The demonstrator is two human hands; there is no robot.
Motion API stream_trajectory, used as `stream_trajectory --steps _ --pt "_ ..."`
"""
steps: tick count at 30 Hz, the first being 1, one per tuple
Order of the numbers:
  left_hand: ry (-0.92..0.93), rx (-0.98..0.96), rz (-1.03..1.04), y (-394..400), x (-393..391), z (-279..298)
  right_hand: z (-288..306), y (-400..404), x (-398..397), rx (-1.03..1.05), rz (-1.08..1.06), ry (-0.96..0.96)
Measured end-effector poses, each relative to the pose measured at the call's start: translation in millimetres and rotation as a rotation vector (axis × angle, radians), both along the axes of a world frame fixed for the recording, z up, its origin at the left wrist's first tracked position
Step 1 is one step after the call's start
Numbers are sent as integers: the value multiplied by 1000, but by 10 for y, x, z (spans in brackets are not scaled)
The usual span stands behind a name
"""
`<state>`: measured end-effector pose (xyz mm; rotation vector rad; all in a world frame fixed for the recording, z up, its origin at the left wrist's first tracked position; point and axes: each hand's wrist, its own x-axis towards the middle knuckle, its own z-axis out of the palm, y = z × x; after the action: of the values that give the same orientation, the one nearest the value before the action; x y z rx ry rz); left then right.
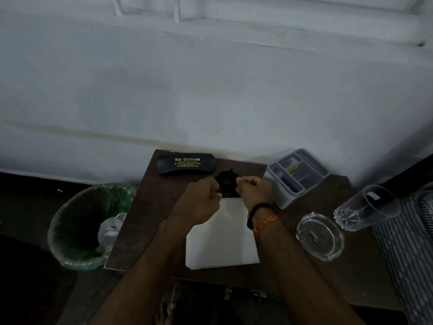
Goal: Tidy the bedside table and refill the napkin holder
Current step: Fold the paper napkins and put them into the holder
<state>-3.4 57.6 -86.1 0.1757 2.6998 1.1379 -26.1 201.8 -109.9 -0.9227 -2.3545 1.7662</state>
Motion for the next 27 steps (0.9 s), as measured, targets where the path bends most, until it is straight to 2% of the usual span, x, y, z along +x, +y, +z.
stream_trajectory --steps 3,7,10,13,16,19,22,24,27 --pt "19 -87 -63 -35 -18 -18 107 27 50 237 135 -20" --pt "7 -140 -81 -126 -64 -33 326 170 264 513 276 64" --pt "20 -217 -89 -196 -58 -38 339 336 430 664 385 -35" --pt "-54 -317 -53 -262 -40 1 236 464 605 647 504 -191" --pt "-144 -360 11 -332 -24 23 88 488 702 605 593 -257" --pt "-252 -281 64 -354 -4 23 3 447 704 647 581 -250" --pt "-487 -103 106 -290 23 65 -20 404 709 663 542 -198" --pt "-599 -69 62 -251 44 85 -17 379 728 688 531 -133" --pt "-563 -124 -66 -267 43 64 -2 328 744 751 518 -64"
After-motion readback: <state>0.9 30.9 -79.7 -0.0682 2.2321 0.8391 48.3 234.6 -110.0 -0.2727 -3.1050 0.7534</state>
